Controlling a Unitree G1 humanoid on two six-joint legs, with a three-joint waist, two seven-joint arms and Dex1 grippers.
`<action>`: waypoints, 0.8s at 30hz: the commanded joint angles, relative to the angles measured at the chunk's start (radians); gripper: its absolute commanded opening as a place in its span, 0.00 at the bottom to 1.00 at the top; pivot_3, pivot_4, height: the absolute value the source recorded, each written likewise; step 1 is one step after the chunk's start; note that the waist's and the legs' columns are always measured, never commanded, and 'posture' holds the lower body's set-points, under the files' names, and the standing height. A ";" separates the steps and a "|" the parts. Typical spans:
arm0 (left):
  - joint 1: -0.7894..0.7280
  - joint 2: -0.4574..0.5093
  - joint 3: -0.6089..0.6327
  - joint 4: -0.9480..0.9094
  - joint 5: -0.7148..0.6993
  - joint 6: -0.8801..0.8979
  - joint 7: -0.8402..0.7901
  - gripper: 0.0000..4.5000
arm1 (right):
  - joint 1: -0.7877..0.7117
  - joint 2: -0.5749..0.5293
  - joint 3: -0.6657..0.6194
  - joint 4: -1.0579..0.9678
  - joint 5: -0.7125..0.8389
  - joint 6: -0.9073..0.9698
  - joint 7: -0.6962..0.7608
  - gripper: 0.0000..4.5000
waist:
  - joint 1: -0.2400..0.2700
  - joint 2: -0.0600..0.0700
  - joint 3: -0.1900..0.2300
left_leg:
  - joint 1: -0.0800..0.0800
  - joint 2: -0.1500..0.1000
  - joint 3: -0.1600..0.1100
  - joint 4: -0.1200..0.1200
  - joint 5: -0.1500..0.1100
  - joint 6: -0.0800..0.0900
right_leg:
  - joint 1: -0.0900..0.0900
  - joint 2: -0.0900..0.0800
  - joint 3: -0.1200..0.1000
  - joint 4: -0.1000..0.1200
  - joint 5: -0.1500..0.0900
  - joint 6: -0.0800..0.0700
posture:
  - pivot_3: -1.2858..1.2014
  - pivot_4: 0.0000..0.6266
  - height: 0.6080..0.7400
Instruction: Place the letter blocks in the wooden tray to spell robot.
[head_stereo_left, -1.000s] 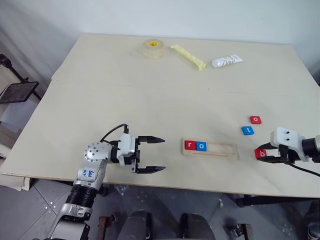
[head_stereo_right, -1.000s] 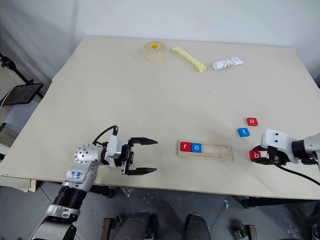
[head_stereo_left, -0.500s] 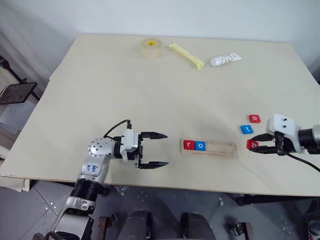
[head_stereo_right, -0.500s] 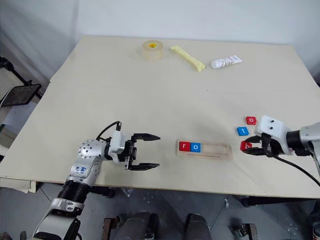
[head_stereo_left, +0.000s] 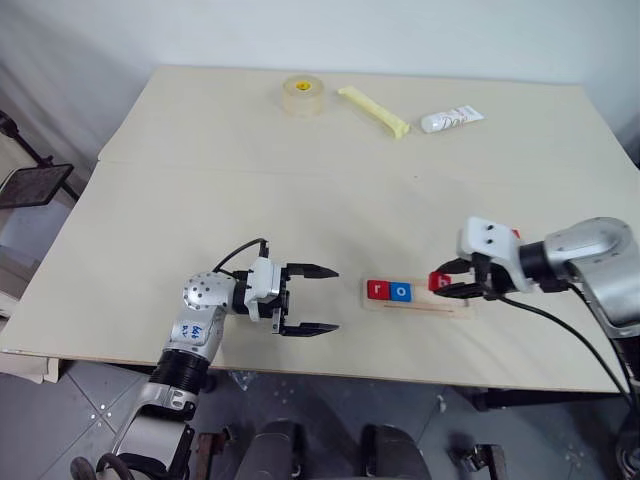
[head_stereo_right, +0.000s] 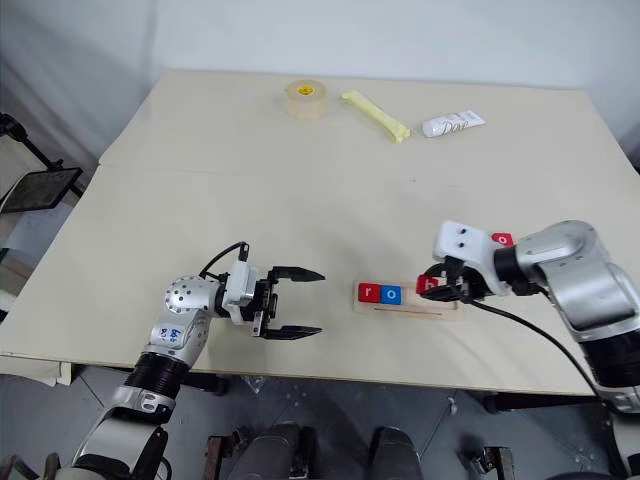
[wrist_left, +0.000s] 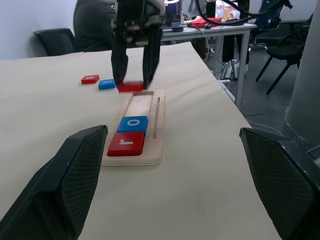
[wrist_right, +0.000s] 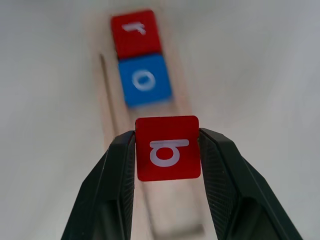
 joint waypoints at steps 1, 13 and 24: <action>0.008 -0.002 0.004 -0.027 -0.005 -0.017 0.004 1.00 | -0.029 0.002 0.013 -0.010 -0.026 -0.003 -0.006 0.33 | 0.002 0.000 0.000 | 0.000 -0.001 -0.001 0.000 0.000 0.000 | 0.000 0.000 0.000 0.000 0.000 0.000 | 0.52 0.24 1.00; 0.042 0.004 0.004 -0.063 -0.002 -0.015 0.033 1.00 | -0.063 0.029 0.071 0.039 -0.068 -0.033 0.003 0.33 | -0.001 0.000 0.000 | 0.000 -0.001 -0.001 0.000 0.000 0.000 | 0.000 0.000 0.000 0.000 0.000 0.000 | 0.52 0.24 1.00; 0.037 -0.003 0.001 -0.055 0.001 -0.020 0.045 1.00 | -0.051 0.040 0.073 -0.001 -0.058 -0.009 0.032 0.99 | -0.001 0.000 0.000 | 0.000 0.000 -0.001 0.000 0.000 0.000 | 0.000 0.000 0.000 0.000 0.000 0.000 | 0.52 0.24 1.00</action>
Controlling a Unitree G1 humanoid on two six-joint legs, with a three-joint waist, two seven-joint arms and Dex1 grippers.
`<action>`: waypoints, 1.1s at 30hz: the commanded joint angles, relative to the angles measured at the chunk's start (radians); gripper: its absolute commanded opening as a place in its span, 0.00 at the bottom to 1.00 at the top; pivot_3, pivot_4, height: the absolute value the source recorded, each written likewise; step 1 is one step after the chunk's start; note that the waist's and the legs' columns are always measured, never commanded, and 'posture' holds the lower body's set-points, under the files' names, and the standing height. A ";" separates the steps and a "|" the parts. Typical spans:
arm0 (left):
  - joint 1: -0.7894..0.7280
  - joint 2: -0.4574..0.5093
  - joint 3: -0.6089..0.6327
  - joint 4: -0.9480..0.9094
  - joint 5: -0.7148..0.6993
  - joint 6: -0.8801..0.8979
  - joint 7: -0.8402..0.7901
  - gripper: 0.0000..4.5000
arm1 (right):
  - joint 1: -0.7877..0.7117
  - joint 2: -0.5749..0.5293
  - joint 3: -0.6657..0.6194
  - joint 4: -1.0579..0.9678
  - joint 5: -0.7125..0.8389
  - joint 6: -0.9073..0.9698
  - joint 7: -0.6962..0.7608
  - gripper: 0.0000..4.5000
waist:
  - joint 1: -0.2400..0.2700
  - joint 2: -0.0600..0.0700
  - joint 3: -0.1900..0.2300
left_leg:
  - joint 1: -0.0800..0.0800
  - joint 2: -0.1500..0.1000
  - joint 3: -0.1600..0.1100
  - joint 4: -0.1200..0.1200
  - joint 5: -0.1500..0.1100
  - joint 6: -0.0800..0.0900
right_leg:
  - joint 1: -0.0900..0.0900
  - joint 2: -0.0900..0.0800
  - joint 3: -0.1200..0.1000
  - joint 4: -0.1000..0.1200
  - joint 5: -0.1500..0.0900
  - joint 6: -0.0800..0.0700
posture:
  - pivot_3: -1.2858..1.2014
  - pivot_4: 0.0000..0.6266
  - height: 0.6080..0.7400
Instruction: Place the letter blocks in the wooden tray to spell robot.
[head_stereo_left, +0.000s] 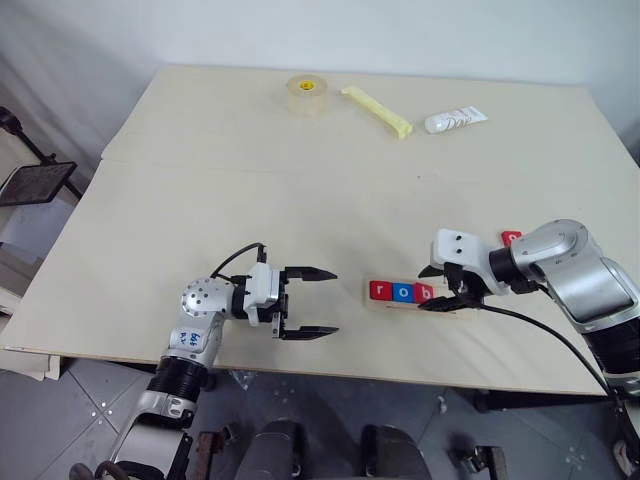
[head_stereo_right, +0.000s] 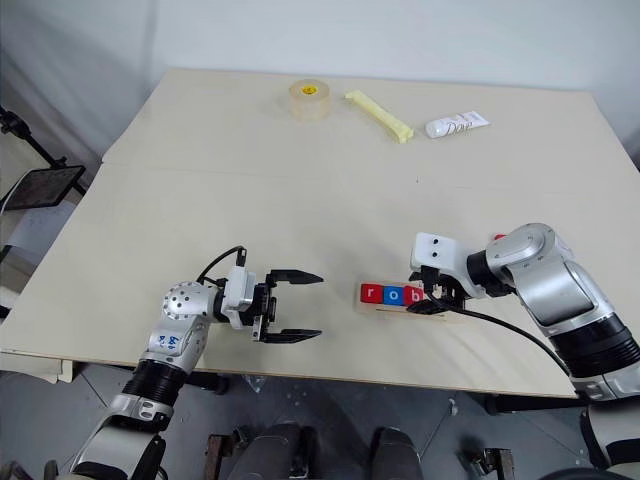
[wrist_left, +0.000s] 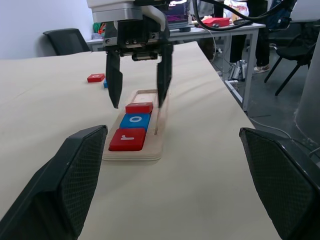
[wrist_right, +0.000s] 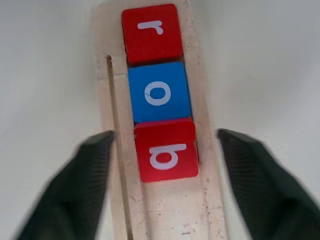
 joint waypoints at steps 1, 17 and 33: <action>-0.005 -0.004 0.001 -0.017 -0.001 -0.015 0.004 1.00 | 0.005 -0.012 -0.013 -0.046 0.009 0.012 0.012 0.99 | -0.001 0.000 0.000 | 0.000 0.000 0.000 0.000 0.000 0.000 | 0.000 0.000 0.000 0.000 0.000 0.000 | 0.52 0.24 1.00; -0.039 -0.025 -0.003 0.037 0.005 -0.031 0.001 1.00 | 0.271 -0.064 -0.436 -0.096 0.154 0.033 -0.128 0.99 | 0.005 0.000 0.000 | 0.000 -0.001 -0.001 0.000 0.000 0.000 | 0.001 0.000 0.000 0.000 0.000 0.000 | 0.52 0.24 1.00; -0.096 -0.044 0.000 0.119 0.009 -0.036 -0.011 1.00 | 0.661 0.082 -1.007 0.028 0.297 -0.136 -0.329 0.99 | 0.003 0.000 0.000 | 0.001 0.000 0.002 -0.001 0.000 0.000 | 0.001 0.000 0.000 0.000 0.000 0.000 | 0.52 0.24 1.00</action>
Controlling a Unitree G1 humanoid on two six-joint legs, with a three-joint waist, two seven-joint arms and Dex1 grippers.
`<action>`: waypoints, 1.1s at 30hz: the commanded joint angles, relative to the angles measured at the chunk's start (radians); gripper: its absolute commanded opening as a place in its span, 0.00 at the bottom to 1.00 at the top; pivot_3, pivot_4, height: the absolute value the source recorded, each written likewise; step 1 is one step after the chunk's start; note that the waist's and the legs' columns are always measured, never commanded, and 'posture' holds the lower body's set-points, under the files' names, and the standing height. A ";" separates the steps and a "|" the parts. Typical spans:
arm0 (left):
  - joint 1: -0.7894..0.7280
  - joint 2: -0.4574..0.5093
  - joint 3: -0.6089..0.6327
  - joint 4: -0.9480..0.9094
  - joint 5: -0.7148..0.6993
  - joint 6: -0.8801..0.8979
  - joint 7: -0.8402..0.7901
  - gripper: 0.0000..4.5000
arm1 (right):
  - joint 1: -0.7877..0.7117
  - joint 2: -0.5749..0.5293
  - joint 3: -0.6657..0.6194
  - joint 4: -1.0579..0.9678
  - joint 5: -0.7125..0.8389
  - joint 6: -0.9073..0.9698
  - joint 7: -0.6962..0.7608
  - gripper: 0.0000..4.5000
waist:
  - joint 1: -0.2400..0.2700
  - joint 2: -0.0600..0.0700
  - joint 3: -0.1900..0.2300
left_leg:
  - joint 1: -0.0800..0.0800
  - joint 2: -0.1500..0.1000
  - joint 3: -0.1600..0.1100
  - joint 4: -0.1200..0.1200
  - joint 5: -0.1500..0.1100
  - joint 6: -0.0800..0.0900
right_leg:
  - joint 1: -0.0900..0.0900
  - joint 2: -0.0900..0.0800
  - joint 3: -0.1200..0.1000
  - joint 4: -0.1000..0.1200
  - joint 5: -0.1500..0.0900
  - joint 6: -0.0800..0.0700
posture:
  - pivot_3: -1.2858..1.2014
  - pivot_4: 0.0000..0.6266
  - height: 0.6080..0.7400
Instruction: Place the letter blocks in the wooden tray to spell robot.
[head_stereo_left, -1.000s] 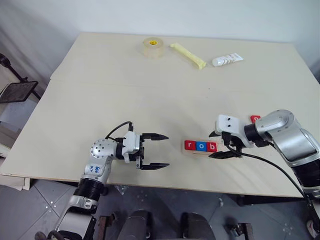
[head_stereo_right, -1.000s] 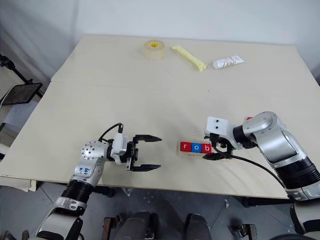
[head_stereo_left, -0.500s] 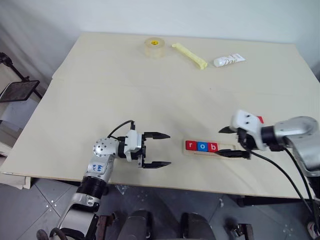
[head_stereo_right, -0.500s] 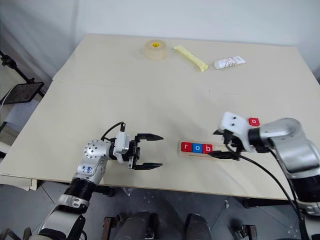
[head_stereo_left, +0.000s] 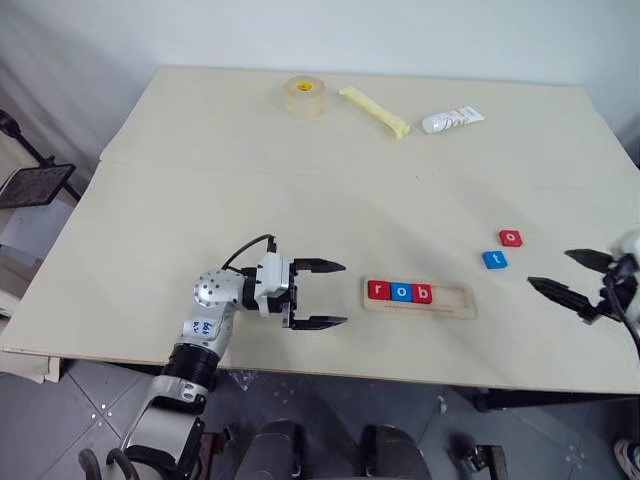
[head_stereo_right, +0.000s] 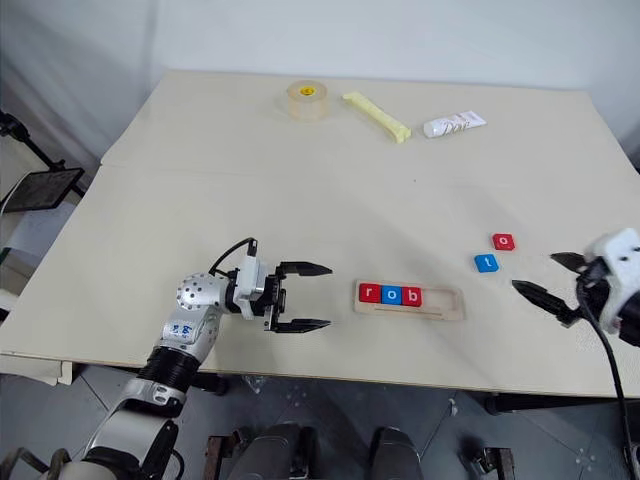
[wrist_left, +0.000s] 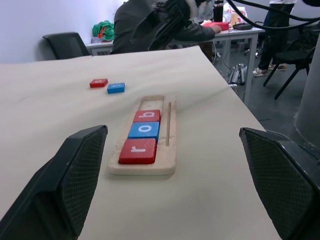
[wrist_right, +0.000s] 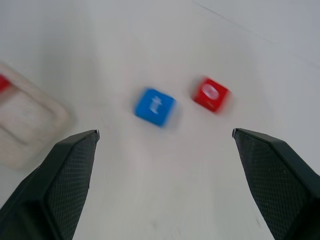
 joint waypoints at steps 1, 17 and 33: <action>-0.017 0.001 0.007 0.001 -0.004 -0.009 -0.013 1.00 | 0.073 0.028 -0.101 -0.047 0.059 -0.028 -0.005 0.99 | 0.001 0.000 0.000 | 0.000 0.000 0.000 0.000 0.000 0.000 | 0.000 0.000 0.000 0.000 0.000 0.000 | 0.52 0.24 1.00; -0.054 0.012 0.017 0.039 -0.005 -0.012 -0.053 1.00 | 0.199 0.082 -0.157 -0.115 0.163 -0.038 -0.064 0.99 | 0.001 0.000 0.000 | 0.001 0.000 0.000 0.000 0.000 0.001 | 0.001 0.000 0.001 -0.001 0.000 0.000 | 0.52 0.24 1.00; -0.040 0.017 0.018 0.019 -0.004 -0.013 -0.055 1.00 | 0.044 0.034 -0.049 -0.086 0.177 0.065 -0.177 0.99 | -0.005 0.000 0.000 | 0.001 0.000 0.001 0.000 0.000 0.000 | 0.001 0.000 0.001 -0.001 0.000 0.000 | 0.52 0.24 1.00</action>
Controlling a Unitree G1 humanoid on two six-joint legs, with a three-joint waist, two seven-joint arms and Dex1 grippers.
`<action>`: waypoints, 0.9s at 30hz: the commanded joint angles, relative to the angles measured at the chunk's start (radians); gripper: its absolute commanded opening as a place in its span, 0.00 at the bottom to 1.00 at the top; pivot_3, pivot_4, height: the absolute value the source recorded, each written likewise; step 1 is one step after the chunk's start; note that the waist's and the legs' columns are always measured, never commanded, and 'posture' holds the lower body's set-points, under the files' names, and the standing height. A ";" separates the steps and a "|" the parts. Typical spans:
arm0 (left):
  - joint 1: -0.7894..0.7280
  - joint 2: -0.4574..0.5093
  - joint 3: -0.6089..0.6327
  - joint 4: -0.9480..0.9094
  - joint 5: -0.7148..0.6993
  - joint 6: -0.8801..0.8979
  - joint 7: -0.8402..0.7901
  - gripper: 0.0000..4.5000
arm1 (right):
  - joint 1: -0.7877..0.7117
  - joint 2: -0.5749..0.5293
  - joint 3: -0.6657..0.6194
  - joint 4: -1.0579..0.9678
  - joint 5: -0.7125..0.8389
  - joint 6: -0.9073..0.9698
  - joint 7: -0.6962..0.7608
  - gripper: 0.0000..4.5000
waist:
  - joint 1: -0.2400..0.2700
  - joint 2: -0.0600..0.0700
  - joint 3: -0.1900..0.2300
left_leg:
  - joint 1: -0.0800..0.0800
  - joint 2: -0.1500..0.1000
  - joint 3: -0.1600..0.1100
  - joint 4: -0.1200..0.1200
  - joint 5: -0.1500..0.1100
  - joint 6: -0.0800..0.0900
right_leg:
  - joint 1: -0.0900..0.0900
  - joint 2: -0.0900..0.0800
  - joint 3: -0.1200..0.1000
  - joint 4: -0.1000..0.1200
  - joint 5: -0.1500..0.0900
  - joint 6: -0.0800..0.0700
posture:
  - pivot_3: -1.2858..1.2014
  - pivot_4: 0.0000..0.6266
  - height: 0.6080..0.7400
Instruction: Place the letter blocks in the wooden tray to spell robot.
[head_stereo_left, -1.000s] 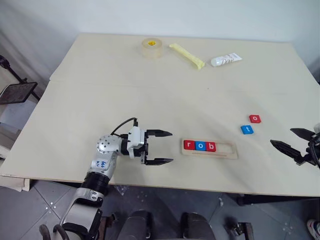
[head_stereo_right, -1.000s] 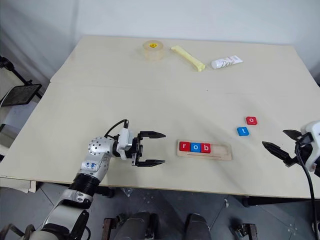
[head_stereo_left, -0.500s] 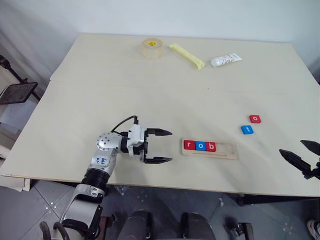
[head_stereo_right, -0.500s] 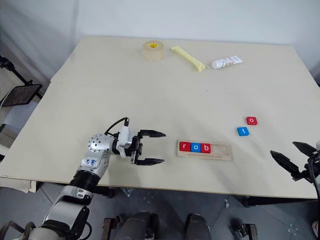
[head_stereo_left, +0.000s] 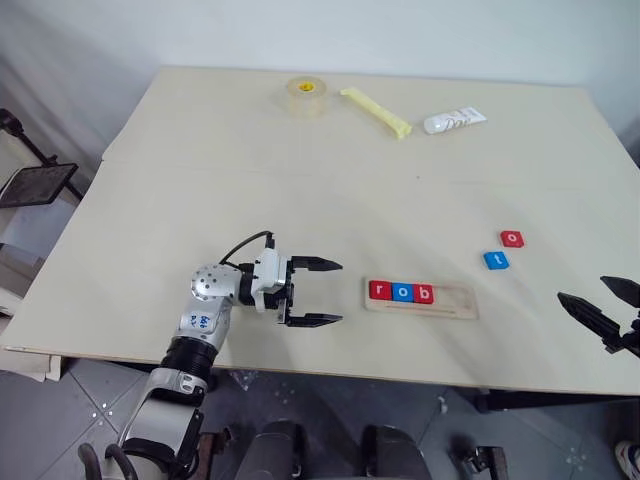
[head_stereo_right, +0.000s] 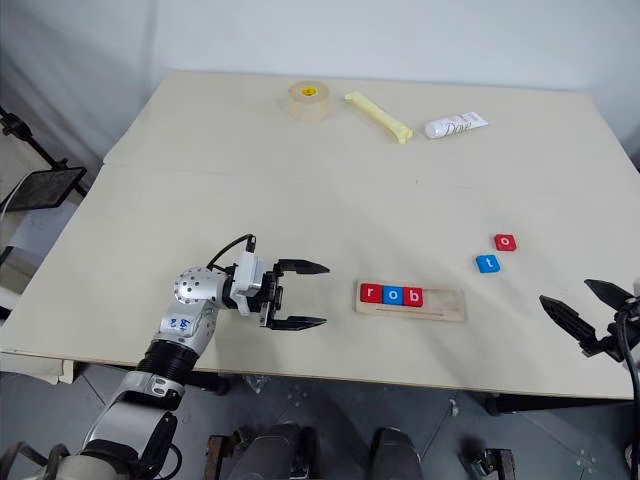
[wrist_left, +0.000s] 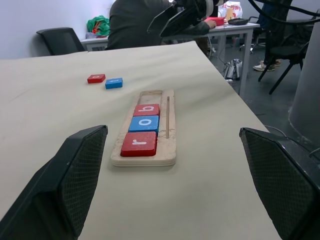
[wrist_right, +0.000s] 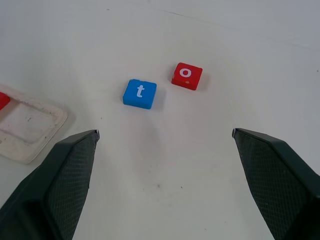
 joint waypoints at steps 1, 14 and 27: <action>0.001 0.002 0.007 -0.025 -0.005 -0.011 -0.005 1.00 | -0.106 -0.035 0.053 0.014 -0.006 0.037 -0.072 0.99 | -0.002 0.000 0.000 | 0.000 0.000 0.000 0.000 0.000 0.000 | 0.000 0.000 0.000 0.000 0.000 0.000 | 0.52 0.24 1.00; 0.044 0.001 0.005 -0.077 0.000 -0.012 0.026 1.00 | -0.584 0.046 0.360 0.492 -0.198 -0.045 -0.256 0.99 | 0.000 0.000 0.000 | -0.001 0.000 -0.001 -0.001 0.001 0.000 | -0.002 0.000 -0.002 0.002 0.000 0.000 | 0.52 0.24 1.00; 0.085 0.012 0.003 -0.135 0.000 0.005 0.063 1.00 | -0.778 0.100 0.434 0.828 -0.298 -0.157 -0.328 0.99 | -0.007 0.001 0.000 | -0.002 0.000 -0.001 -0.001 0.000 0.000 | -0.002 0.000 -0.002 0.002 0.000 0.000 | 0.52 0.24 1.00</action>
